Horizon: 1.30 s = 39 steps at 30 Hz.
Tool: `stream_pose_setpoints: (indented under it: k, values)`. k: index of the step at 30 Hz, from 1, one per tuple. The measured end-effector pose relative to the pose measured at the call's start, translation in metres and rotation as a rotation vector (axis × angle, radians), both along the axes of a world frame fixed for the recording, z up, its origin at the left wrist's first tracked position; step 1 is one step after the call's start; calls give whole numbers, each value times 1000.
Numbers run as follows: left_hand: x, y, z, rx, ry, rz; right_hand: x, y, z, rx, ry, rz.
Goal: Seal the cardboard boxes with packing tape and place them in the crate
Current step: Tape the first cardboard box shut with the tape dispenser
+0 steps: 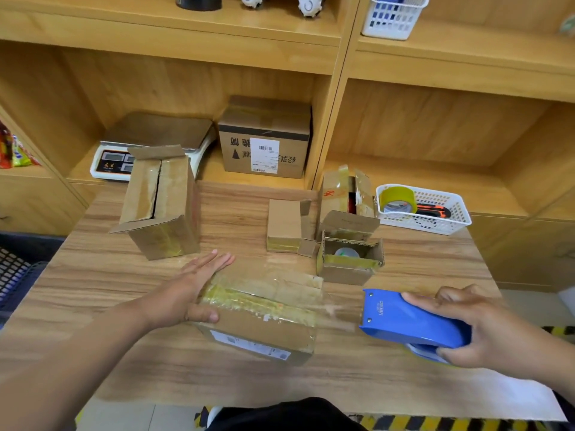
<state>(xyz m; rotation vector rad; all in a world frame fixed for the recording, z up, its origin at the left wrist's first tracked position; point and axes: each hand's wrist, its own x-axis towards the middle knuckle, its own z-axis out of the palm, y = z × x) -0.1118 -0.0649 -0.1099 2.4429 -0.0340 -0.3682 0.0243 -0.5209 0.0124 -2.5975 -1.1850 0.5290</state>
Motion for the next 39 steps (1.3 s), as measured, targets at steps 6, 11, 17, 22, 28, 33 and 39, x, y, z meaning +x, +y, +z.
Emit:
stream_pose_setpoints:
  k: [6, 11, 17, 22, 28, 33, 39]
  values:
    - [0, -2, 5, 55, 11, 3, 1, -1, -12, -54, 7, 12]
    - [1, -8, 10, 68, 12, 10, 3, -4, -21, -62, -5, 16]
    - [-1, -14, 16, 81, 3, 35, 1, 0, -42, -125, -34, 21]
    - [7, -33, 33, 322, -4, 88, 1, 5, -55, -147, -70, 22]
    - [57, -139, 26, 364, -315, -179, 4, 11, -58, -173, -65, 39]
    - [82, -190, -3, 326, -342, -225, 6, 7, -55, -206, -71, 42]
    - [86, -186, -8, 179, -374, -146, 8, -5, -50, -190, -82, 45]
